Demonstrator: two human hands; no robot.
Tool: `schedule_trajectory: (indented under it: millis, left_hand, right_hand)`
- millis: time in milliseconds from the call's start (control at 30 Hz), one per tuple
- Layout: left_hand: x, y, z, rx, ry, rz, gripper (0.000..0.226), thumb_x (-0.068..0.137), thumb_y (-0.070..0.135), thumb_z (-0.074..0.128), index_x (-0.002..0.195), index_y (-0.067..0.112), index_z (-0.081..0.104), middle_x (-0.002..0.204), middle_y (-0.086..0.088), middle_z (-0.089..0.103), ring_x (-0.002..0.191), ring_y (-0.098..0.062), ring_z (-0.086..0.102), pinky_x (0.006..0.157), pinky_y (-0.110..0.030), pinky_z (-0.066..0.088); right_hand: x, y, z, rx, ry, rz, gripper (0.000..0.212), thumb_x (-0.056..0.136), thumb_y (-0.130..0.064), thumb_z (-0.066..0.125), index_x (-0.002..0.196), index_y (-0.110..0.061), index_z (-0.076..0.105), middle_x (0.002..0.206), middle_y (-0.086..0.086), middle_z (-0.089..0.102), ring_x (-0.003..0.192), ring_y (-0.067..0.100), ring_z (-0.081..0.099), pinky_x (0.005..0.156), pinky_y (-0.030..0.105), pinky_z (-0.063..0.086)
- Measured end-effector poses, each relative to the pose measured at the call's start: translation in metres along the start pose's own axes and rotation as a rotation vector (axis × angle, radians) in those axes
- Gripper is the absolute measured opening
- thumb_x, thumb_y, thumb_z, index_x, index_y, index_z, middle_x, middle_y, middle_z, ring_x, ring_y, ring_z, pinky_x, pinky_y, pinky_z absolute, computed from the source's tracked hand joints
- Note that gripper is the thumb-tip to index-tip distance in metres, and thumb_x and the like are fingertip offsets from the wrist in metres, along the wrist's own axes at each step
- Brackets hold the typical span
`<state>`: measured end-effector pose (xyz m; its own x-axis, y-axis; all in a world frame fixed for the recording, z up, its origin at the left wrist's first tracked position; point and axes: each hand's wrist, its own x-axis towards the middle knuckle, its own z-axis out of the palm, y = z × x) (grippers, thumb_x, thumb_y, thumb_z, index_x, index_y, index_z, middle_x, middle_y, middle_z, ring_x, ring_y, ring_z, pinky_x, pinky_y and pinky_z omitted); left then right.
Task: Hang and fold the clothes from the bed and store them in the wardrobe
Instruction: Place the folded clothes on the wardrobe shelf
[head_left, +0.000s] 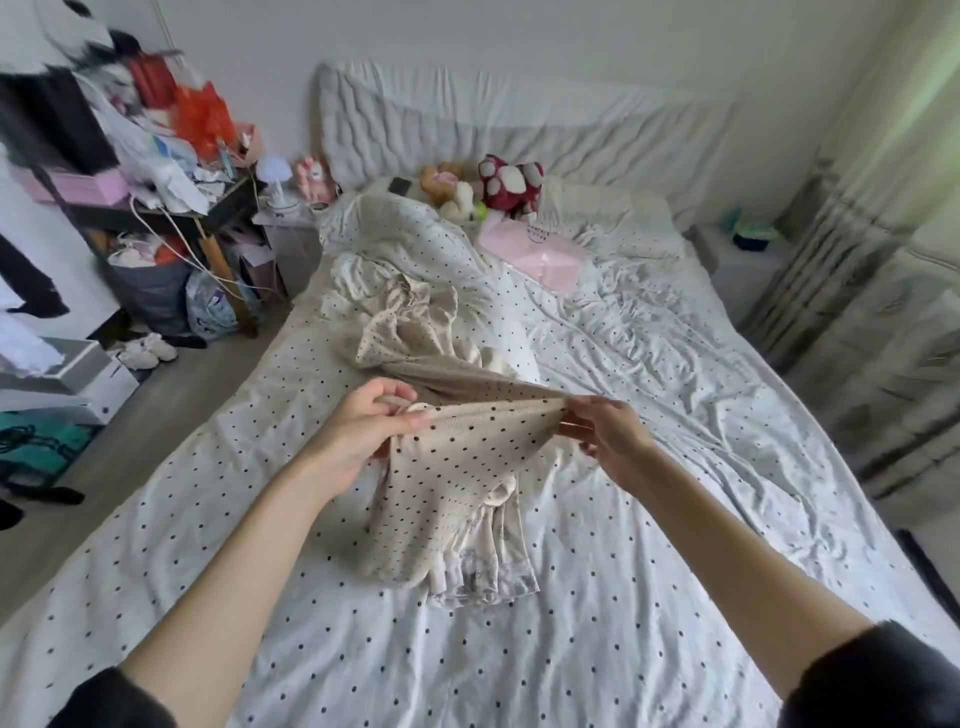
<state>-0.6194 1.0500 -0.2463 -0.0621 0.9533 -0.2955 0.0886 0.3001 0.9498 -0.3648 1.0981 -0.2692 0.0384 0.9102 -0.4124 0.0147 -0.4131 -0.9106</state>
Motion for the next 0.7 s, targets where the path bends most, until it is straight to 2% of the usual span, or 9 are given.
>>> schedule_trajectory:
  millis: [100, 167, 233, 300, 400, 500, 567, 633, 700]
  left_hand:
    - [-0.021, 0.031, 0.034, 0.030, -0.061, 0.096, 0.020, 0.081, -0.001, 0.065, 0.096, 0.012, 0.061, 0.088, -0.009, 0.066, 0.071, -0.012, 0.063, 0.065, -0.026, 0.052]
    - [-0.037, 0.048, 0.068, 0.064, -0.075, 0.149, 0.016, 0.082, -0.001, 0.064, 0.090, 0.012, 0.064, 0.086, -0.004, 0.066, 0.073, -0.012, 0.063, 0.065, -0.025, 0.052]
    - [-0.048, 0.051, 0.098, 0.144, -0.112, 0.167, 0.014, 0.082, 0.001, 0.065, 0.085, 0.014, 0.066, 0.086, -0.003, 0.066, 0.076, -0.013, 0.062, 0.071, -0.029, 0.052]
    - [-0.065, 0.041, 0.135, 0.286, -0.280, 0.157, 0.012, 0.083, 0.004, 0.065, 0.085, 0.015, 0.068, 0.087, -0.006, 0.067, 0.077, -0.016, 0.062, 0.074, -0.030, 0.054]
    - [-0.085, 0.012, 0.179, 0.479, -0.583, 0.138, 0.011, 0.084, 0.008, 0.067, 0.091, 0.015, 0.073, 0.083, -0.001, 0.068, 0.068, -0.010, 0.059, 0.064, -0.021, 0.051]
    - [-0.092, -0.007, 0.201, 0.538, -0.646, 0.136, 0.014, 0.084, 0.011, 0.068, 0.095, 0.017, 0.074, 0.087, 0.007, 0.069, 0.079, -0.005, 0.062, 0.078, -0.018, 0.051]
    - [-0.089, -0.015, 0.206, 0.538, -0.669, 0.086, 0.019, 0.086, 0.009, 0.065, 0.104, 0.011, 0.072, 0.097, 0.003, 0.070, 0.081, -0.003, 0.062, 0.073, -0.010, 0.051]
    - [-0.083, -0.026, 0.204, 0.565, -0.704, 0.002, 0.025, 0.090, 0.011, 0.061, 0.114, 0.007, 0.066, 0.115, -0.003, 0.067, 0.087, -0.007, 0.064, 0.076, -0.015, 0.053]
    - [-0.077, -0.036, 0.195, 0.576, -0.720, -0.086, 0.030, 0.093, 0.015, 0.056, 0.122, 0.007, 0.060, 0.119, -0.004, 0.065, 0.091, -0.010, 0.065, 0.083, -0.023, 0.055]
  right_hand:
    - [-0.022, -0.011, -0.025, -0.092, 0.031, -0.102, 0.016, 0.094, -0.011, 0.052, 0.081, -0.013, 0.060, 0.073, 0.001, 0.067, 0.065, 0.012, 0.063, 0.059, 0.028, 0.029]
    - [-0.040, -0.015, -0.044, -0.160, -0.016, -0.129, 0.010, 0.094, -0.017, 0.054, 0.089, -0.013, 0.062, 0.083, 0.001, 0.070, 0.072, 0.011, 0.066, 0.064, 0.029, 0.030]
    - [-0.051, -0.010, -0.059, -0.232, -0.072, -0.100, 0.018, 0.095, -0.029, 0.053, 0.096, -0.015, 0.065, 0.091, -0.002, 0.073, 0.078, 0.011, 0.067, 0.067, 0.030, 0.032]
    - [-0.065, 0.002, -0.082, -0.294, -0.125, -0.017, 0.028, 0.095, -0.039, 0.050, 0.095, -0.017, 0.067, 0.087, -0.005, 0.074, 0.075, 0.010, 0.067, 0.068, 0.030, 0.033]
    - [-0.076, 0.031, -0.114, -0.398, -0.190, 0.133, 0.033, 0.095, -0.043, 0.048, 0.095, -0.017, 0.069, 0.081, -0.010, 0.074, 0.070, 0.006, 0.067, 0.069, 0.030, 0.036]
    - [-0.082, 0.052, -0.134, -0.463, -0.220, 0.196, 0.031, 0.095, -0.041, 0.049, 0.097, -0.017, 0.069, 0.084, -0.009, 0.074, 0.076, 0.008, 0.067, 0.072, 0.031, 0.039]
    - [-0.083, 0.060, -0.141, -0.468, -0.241, 0.221, 0.031, 0.096, -0.041, 0.049, 0.097, -0.016, 0.068, 0.088, -0.007, 0.074, 0.082, 0.010, 0.068, 0.072, 0.031, 0.039]
    - [-0.081, 0.065, -0.142, -0.464, -0.243, 0.237, 0.032, 0.097, -0.040, 0.047, 0.100, -0.015, 0.067, 0.094, -0.005, 0.073, 0.089, 0.012, 0.068, 0.077, 0.033, 0.039]
    - [-0.075, 0.068, -0.138, -0.478, -0.229, 0.239, 0.032, 0.098, -0.038, 0.045, 0.101, -0.014, 0.067, 0.097, -0.003, 0.073, 0.090, 0.014, 0.067, 0.081, 0.034, 0.039]
